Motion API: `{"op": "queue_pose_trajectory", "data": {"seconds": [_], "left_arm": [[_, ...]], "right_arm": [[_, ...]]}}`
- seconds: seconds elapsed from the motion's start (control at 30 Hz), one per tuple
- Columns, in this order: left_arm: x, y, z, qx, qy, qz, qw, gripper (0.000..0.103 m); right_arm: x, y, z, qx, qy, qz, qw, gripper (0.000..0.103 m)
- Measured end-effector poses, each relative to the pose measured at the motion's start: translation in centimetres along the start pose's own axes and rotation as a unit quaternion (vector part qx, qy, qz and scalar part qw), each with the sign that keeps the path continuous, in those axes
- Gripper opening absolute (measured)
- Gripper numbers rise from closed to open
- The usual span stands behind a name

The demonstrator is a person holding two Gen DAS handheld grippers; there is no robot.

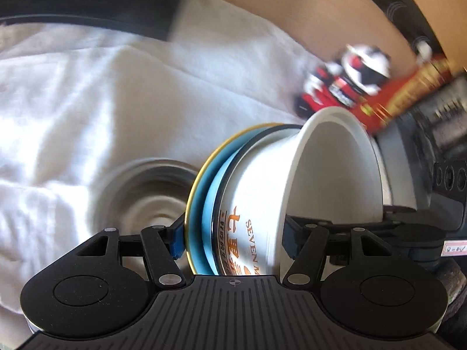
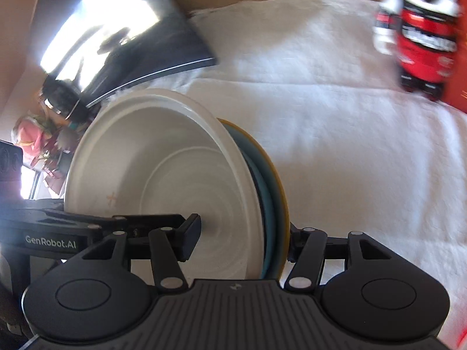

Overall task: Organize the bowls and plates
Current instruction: 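Lift the bowl stack with both grippers toward the steel bowl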

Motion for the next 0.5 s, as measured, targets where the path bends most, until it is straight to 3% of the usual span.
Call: {"op": "queue_pose_trajectory", "data": {"seconds": [0.13,0.3,0.5], "left_arm": [[4.3,-2.0,-0.2,0.02,0.039,0.012,0.9989,0.066],[7.4,-5.7,-1.6,0.063,0.08,0.015,0.9947,0.065],[8.4,-6.7,-1.7,0.065,0.092,0.017,0.9935,0.06]], "right_arm": [[0.7,-4.9,0.4,0.041,-0.006,0.013,0.999,0.057],[-0.7,-10.1,-0.3,0.098,-0.039,-0.001,0.994,0.057],[-0.7,-11.7,-0.4,0.106,-0.017,-0.025,0.994,0.057]]}}
Point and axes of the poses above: each gripper's, at about its wrist camera, not at the fingertips, and y roughly against the way its jaws point, x to its left, z to its top, the point moved 6 cm from there along -y, roughly the way its jaws point, and after that the axes turned 11 degrees about z, right-handed, at the moved point
